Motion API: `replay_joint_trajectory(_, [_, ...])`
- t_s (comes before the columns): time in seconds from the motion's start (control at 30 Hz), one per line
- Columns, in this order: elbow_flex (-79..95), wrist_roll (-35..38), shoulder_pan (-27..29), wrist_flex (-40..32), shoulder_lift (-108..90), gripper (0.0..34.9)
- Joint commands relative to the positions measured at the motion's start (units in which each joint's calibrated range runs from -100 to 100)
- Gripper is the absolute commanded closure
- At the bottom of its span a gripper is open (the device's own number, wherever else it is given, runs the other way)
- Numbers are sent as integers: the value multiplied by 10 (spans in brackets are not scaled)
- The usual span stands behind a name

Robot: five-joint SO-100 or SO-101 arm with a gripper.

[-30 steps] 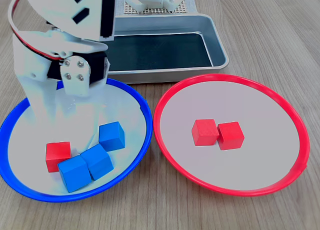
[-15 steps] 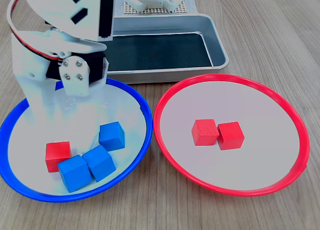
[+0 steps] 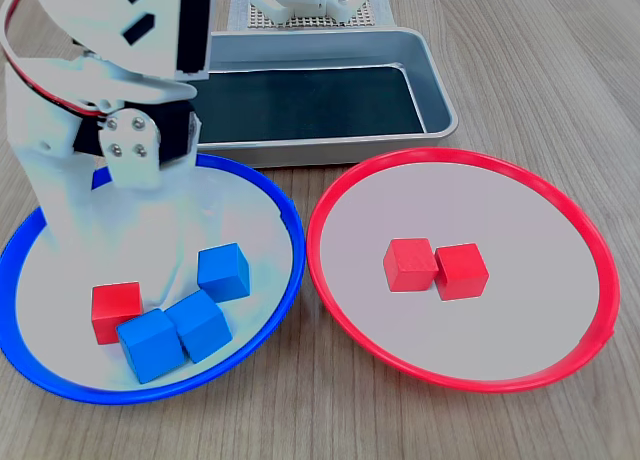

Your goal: Relocate any misplaced blocks to their matching dishes.

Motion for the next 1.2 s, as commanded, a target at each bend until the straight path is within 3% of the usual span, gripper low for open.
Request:
replay_joint_trajectory(0.0, [-4, 2, 3, -16, -32, 188])
replay_joint_trajectory(0.4, [6, 13, 4, -59, -33, 180])
replay_joint_trajectory(1.17, [41, 18, -14, -71, -33, 201])
